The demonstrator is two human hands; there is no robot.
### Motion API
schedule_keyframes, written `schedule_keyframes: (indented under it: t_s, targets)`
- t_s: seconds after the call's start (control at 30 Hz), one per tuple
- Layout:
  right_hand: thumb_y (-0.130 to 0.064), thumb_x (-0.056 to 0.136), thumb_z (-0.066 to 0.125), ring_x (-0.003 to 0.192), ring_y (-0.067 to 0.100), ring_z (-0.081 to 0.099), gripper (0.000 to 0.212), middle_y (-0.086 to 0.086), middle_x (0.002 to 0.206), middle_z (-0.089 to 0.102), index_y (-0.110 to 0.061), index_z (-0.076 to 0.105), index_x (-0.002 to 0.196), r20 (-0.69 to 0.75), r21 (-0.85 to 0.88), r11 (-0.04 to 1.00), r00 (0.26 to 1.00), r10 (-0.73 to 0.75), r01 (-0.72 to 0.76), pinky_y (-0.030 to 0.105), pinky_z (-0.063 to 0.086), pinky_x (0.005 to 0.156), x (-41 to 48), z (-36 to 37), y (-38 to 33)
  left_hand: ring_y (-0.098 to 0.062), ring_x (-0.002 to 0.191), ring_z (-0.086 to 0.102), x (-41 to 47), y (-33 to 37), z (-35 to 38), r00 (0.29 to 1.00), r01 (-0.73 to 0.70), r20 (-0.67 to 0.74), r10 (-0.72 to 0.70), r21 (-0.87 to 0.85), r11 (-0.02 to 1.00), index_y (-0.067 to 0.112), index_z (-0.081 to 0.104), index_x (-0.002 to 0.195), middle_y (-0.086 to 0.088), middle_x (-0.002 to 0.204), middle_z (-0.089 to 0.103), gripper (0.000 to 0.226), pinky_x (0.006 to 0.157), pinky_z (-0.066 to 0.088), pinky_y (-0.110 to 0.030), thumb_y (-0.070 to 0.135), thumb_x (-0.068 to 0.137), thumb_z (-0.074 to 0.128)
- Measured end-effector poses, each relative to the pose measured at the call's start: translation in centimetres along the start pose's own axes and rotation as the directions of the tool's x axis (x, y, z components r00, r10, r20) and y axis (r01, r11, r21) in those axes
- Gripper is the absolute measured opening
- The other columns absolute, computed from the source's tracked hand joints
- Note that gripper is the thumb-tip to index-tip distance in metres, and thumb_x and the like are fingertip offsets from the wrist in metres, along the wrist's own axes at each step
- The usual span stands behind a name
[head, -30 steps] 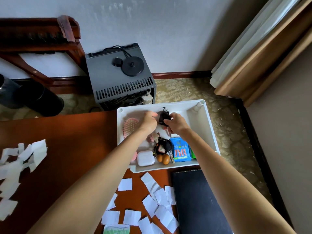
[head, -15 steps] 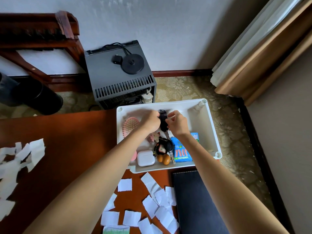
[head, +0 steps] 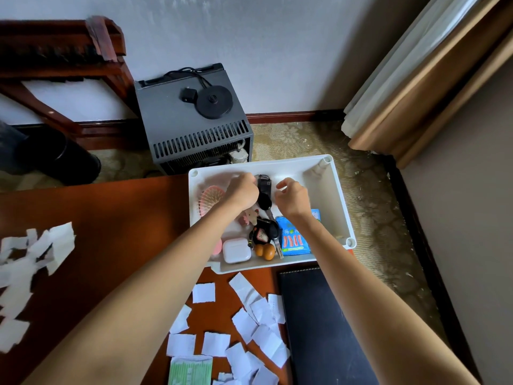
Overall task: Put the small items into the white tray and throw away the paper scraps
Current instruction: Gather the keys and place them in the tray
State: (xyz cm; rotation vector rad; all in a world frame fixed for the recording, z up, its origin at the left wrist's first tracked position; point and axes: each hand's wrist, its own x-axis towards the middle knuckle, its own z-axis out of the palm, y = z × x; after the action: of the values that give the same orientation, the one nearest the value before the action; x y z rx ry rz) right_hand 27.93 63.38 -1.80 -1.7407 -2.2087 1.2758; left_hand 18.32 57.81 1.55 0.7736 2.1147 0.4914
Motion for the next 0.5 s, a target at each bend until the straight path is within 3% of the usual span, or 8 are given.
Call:
schedule_keyframes:
  t_s: [0.07,0.13,0.2,0.33,0.5]
  targets:
    - [-0.003,0.088,0.040,0.103,0.034,0.057,0.031,0.022,0.110,0.064,-0.002,0.056,0.115,-0.019,-0.038,0.999,0.999,-0.034,0.034,0.026,0.038,0.073,-1.2,-0.8,-0.3,-0.021,0.104,0.048,-1.3,0.2,-0.4,0.999,-0.025,-0.042,0.026,0.009,1.000,-0.008,0.049,0.125,-0.016,0.102,0.053,0.042,0.066,0.037,-0.023,-0.010,0.090,0.028]
    - [0.000,0.087,0.039,0.104,0.037,0.056,0.032,0.025,0.109,0.064,-0.001,0.055,0.115,-0.054,-0.076,0.993,0.994,-0.098,0.094,0.031,0.037,0.075,-2.9,-1.4,-0.8,-0.032,0.109,0.057,-3.2,0.3,-0.8,0.996,-0.060,-0.065,0.062,0.028,0.998,-0.007,0.053,0.121,-0.024,0.116,0.057,0.041,0.077,0.044,-0.028,-0.010,0.088,0.029]
    - [0.003,0.086,0.038,0.102,0.039,0.056,0.032,0.026,0.107,0.064,0.001,0.056,0.112,-0.103,-0.107,0.982,0.981,-0.165,0.154,0.035,0.036,0.077,-5.4,-1.9,-1.3,-0.037,0.104,0.062,-5.5,0.0,-0.9,0.989,-0.103,-0.099,0.105,0.024,0.994,-0.003,0.054,0.119,-0.026,0.117,0.059,0.040,0.087,0.052,-0.040,-0.008,0.089,0.029]
    - [0.005,0.085,0.040,0.093,0.043,0.059,0.028,0.028,0.104,0.063,0.004,0.059,0.105,-0.189,-0.127,0.943,0.926,-0.328,0.308,0.041,0.043,0.074,-11.8,-1.3,-1.6,-0.031,0.117,0.054,-11.0,-1.8,-0.9,0.957,-0.143,-0.240,0.166,0.108,0.984,0.006,0.054,0.125,-0.017,0.129,0.057,0.038,0.096,0.042,-0.035,0.000,0.094,0.034]
    - [0.007,0.082,0.044,0.085,0.042,0.060,0.024,0.028,0.097,0.063,0.005,0.059,0.100,-0.055,-0.081,0.911,0.911,-0.409,0.405,0.040,0.046,0.069,-20.6,3.5,1.0,-0.034,0.109,0.056,-18.1,-9.6,0.8,0.927,-0.117,-0.338,0.164,0.156,0.981,0.003,0.064,0.107,-0.018,0.113,0.063,0.025,0.091,0.041,-0.037,0.002,0.090,0.045]
